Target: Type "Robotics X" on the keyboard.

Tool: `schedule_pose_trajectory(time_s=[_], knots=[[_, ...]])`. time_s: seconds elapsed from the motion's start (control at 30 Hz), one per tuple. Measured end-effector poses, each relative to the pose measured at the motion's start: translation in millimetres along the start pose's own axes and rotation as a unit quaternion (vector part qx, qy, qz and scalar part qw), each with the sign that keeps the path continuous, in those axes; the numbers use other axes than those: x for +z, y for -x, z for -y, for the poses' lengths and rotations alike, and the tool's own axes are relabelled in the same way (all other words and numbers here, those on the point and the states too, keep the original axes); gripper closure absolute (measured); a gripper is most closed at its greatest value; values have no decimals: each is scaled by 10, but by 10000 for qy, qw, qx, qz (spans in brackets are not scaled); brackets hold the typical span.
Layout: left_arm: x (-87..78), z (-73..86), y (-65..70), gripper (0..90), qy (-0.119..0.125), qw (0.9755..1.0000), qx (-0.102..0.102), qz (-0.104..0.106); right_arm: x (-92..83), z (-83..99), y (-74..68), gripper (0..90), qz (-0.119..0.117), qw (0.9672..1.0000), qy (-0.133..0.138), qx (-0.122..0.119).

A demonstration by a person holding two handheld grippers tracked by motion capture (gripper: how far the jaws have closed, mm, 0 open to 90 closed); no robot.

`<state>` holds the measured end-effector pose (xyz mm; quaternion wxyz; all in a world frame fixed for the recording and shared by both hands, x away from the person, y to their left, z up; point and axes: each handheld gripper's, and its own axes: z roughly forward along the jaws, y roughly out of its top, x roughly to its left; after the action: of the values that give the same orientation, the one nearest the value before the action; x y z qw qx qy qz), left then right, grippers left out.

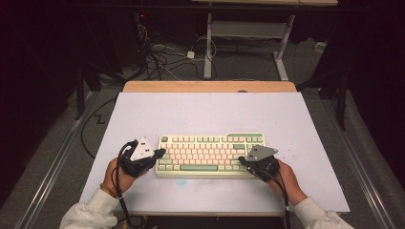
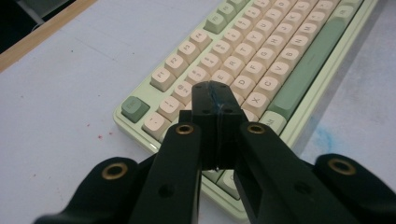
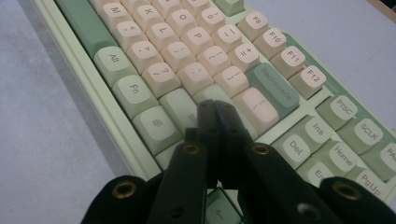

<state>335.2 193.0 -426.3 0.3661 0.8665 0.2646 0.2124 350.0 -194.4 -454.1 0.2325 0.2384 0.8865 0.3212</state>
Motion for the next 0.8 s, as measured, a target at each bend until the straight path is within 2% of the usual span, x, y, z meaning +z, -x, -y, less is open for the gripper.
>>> schedule_pose_trajectory(time_s=[0.2, 0.47, 0.8], knots=[[118, -38, 8, 878, -167, 9995, 26, 250, 0, 3, -6, 900, 23, 10000, 9, -27], [343, -136, 67, 878, -407, 9972, 168, 601, 1, 4, -6, 900, 27, 10000, 13, -41], [510, -213, 148, 878, -573, 9949, 313, 765, -2, 11, -7, 900, 34, 10000, 22, -28]])
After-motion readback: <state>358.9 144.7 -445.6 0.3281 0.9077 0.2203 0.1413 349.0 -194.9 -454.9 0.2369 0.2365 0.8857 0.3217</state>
